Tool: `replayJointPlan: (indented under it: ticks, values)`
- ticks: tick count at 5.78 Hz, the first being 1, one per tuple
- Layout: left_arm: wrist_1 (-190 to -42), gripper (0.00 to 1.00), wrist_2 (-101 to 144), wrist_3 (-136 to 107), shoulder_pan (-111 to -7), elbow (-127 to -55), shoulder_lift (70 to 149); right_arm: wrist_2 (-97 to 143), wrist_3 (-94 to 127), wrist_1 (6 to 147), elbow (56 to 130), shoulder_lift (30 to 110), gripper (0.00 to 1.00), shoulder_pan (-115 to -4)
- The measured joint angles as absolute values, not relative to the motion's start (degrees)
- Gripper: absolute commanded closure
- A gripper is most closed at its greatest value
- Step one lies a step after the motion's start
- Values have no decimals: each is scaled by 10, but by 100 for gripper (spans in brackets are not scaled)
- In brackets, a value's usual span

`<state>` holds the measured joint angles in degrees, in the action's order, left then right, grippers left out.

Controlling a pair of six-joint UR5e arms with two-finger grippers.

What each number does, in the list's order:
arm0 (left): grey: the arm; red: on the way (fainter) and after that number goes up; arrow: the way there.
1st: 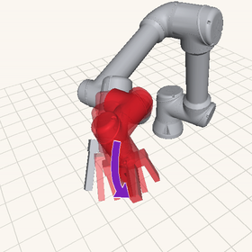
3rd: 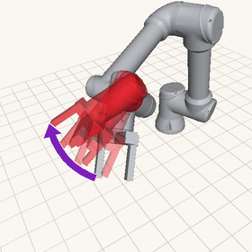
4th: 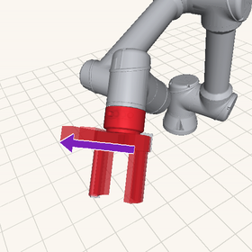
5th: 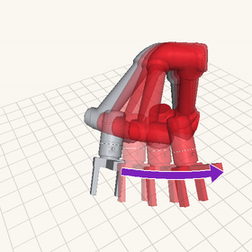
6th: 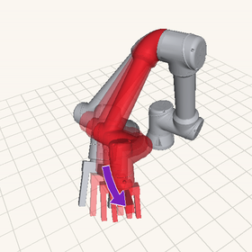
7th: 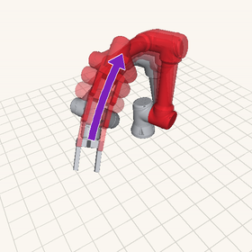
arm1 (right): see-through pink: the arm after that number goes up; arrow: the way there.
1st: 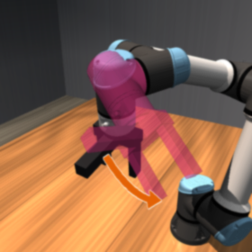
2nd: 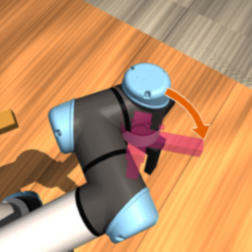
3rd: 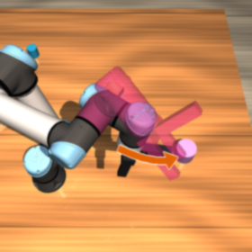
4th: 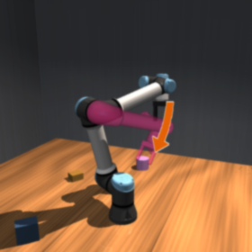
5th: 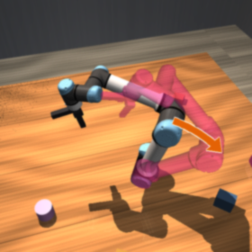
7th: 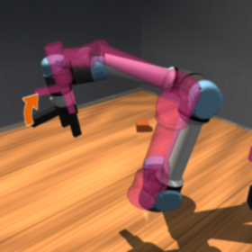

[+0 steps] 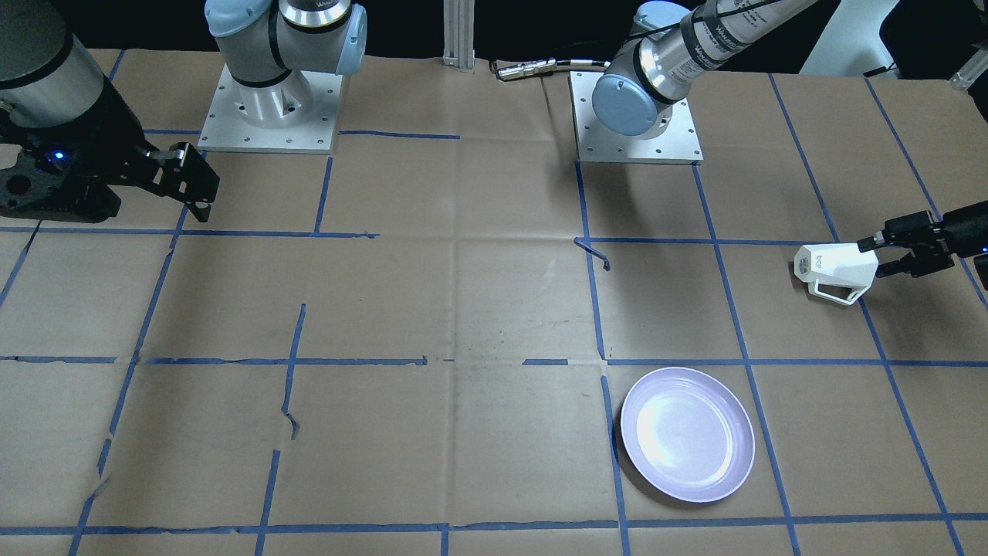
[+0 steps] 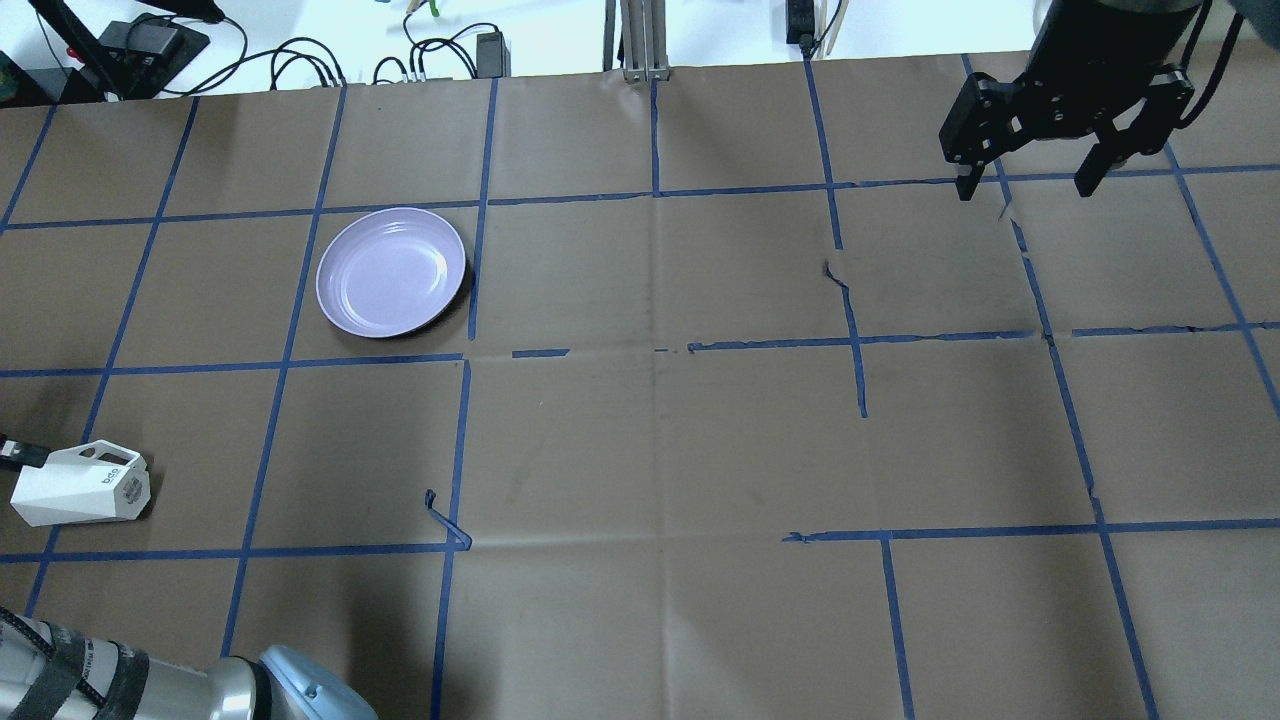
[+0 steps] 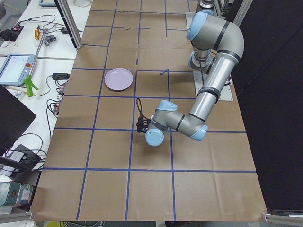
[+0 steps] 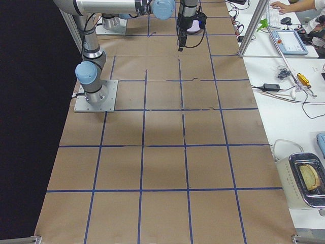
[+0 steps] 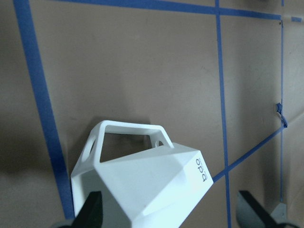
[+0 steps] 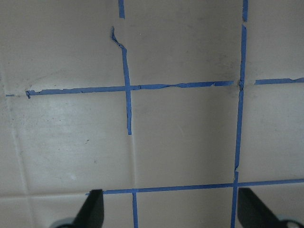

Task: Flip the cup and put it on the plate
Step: 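Close the left gripper on the white mug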

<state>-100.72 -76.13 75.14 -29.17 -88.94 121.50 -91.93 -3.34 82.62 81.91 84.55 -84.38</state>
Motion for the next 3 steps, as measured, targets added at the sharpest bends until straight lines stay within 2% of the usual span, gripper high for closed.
replayJointPlan:
  ticks: [1, 2, 3]
  values:
    - [-1014, 38, -767, 757, -288, -891, 1230, -919, -33, 826, 819, 846, 0, -844]
    - [-1020, 68, -767, 765, -285, -890, 1239, -919, -33, 826, 819, 845, 0, -844]
    - [-1036, 82, -765, 772, -286, -888, 1238, -919, -33, 826, 819, 845, 0, -844]
